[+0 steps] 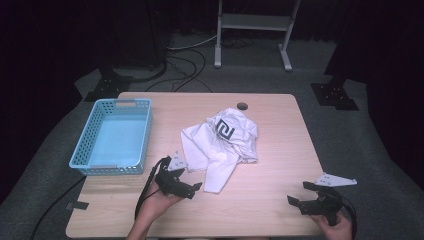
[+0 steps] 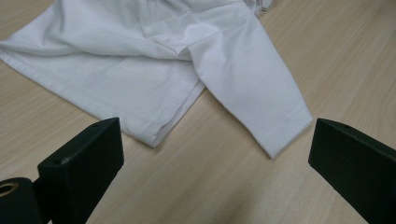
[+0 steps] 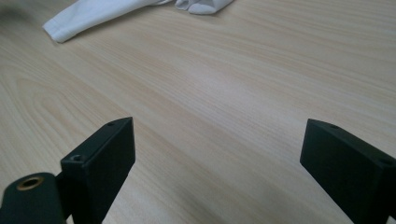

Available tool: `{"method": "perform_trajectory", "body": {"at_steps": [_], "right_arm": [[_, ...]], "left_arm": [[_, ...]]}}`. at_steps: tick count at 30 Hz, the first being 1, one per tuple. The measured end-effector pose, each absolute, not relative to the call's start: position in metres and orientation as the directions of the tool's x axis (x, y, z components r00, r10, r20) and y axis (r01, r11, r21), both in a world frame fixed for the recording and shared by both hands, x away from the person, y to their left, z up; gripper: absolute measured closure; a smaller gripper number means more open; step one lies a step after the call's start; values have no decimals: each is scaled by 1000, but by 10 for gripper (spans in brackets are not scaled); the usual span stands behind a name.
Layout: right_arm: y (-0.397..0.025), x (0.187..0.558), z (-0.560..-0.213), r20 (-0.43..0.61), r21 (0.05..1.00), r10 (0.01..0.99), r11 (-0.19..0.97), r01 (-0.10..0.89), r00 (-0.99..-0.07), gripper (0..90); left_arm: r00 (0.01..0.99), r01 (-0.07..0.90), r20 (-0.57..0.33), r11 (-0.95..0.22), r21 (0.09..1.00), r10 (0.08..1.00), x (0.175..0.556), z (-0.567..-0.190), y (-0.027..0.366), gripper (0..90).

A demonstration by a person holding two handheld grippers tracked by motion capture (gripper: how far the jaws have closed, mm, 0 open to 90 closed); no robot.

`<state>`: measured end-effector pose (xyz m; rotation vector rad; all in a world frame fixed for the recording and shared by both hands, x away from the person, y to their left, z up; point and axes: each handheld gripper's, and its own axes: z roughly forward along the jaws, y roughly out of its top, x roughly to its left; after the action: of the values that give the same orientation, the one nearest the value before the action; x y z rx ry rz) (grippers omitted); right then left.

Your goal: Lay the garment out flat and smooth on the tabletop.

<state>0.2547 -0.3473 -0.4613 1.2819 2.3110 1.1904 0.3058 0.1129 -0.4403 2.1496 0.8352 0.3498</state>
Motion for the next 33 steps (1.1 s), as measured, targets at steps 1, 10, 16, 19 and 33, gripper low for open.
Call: {"method": "perform_trajectory", "body": {"at_steps": [1, 10, 16, 19, 33], "right_arm": [[-346, 256, -461, 156, 750, 794, 292, 593, -588, 98], [-325, 288, -452, 150, 739, 759, 340, 582, -634, 98], [-296, 329, -442, 125, 712, 724, 411, 569, -679, 98], [-283, 350, -438, 104, 697, 714, 444, 563, -692, 98], [-198, 440, -435, 108, 605, 657, 552, 574, -746, 199]], "left_arm": [[746, 449, -24, -476, 756, 665, 306, -440, 113, 23], [736, 459, -28, -469, 755, 676, 307, -441, 119, 23], [736, 470, -37, -471, 747, 676, 308, -444, 122, 23], [739, 471, -37, -476, 743, 673, 308, -446, 122, 23], [733, 482, -47, -470, 739, 679, 310, -449, 129, 23]]}}
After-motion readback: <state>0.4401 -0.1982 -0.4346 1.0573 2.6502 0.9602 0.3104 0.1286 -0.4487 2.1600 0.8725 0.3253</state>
